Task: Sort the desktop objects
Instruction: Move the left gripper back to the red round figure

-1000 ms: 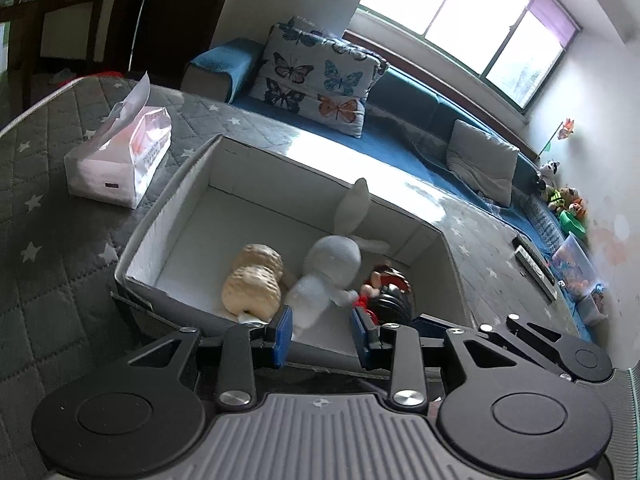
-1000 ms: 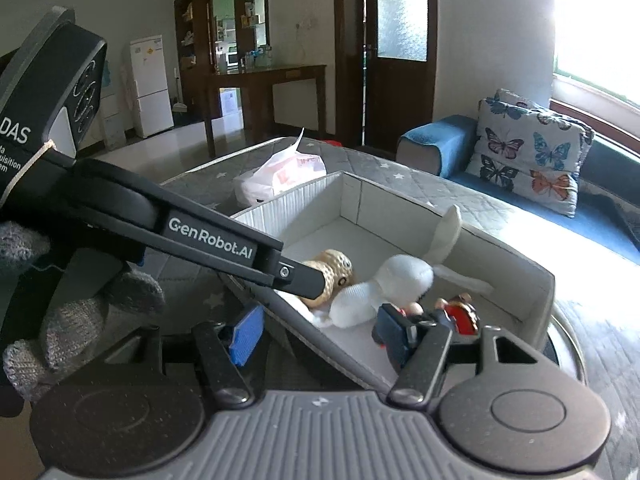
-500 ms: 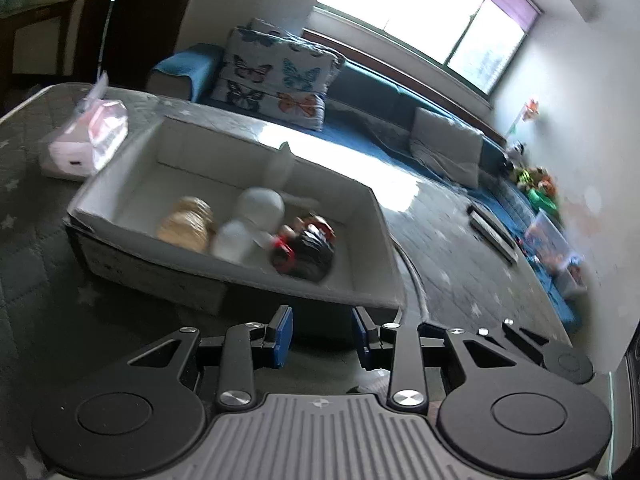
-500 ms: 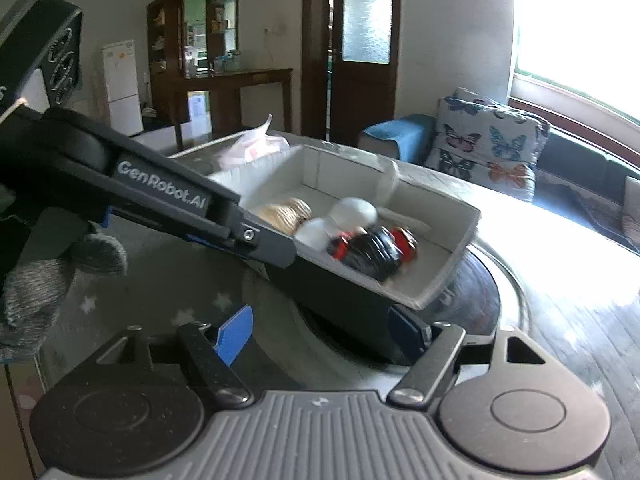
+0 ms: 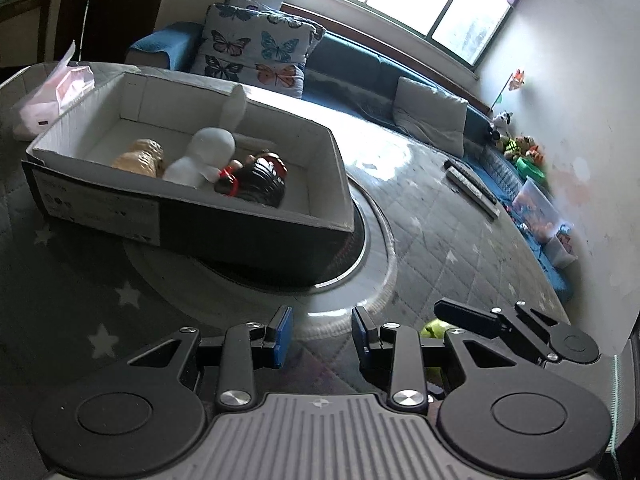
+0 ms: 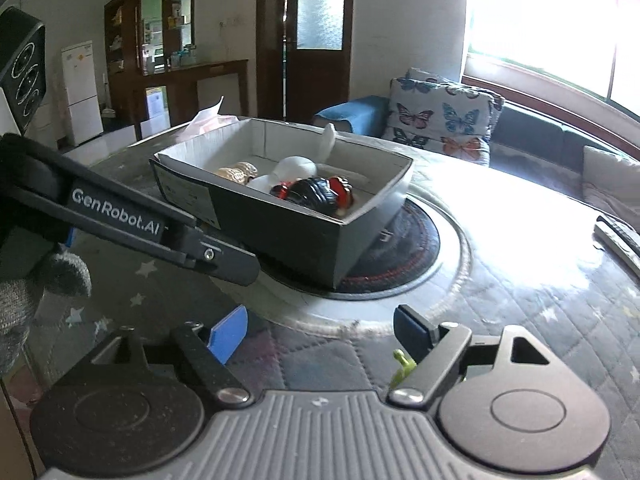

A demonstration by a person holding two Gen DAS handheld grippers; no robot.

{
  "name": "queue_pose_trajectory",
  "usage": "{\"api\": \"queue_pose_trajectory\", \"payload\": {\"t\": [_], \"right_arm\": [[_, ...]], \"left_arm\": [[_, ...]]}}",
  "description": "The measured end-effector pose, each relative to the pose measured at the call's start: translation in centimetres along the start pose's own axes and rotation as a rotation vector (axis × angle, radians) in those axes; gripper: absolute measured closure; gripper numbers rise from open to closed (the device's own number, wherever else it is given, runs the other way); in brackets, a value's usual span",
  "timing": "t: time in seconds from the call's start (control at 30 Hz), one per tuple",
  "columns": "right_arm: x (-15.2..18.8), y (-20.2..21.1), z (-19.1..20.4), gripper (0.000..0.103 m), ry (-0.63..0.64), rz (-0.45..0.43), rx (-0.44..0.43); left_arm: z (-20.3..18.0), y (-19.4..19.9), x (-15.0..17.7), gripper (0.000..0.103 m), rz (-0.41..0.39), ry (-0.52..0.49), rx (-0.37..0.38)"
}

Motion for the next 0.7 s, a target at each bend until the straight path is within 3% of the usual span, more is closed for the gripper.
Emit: {"api": "queue_pose_trajectory", "payload": {"t": [0.7], "right_arm": [[7.2, 5.5, -3.4, 0.019, -0.127, 0.018, 0.126]], "left_arm": [[-5.6, -2.4, 5.7, 0.068, 0.122, -0.101, 0.075]]}}
Point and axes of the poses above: each gripper's, at about its wrist camera, not at the fingertips, and y roughly against the way its jaws point, z to its left, x to its underside, the point moved 4 cm from there along -y, roughly the way its jaws point, and after that the axes turned 13 degrees about y, right-handed, at the moved point
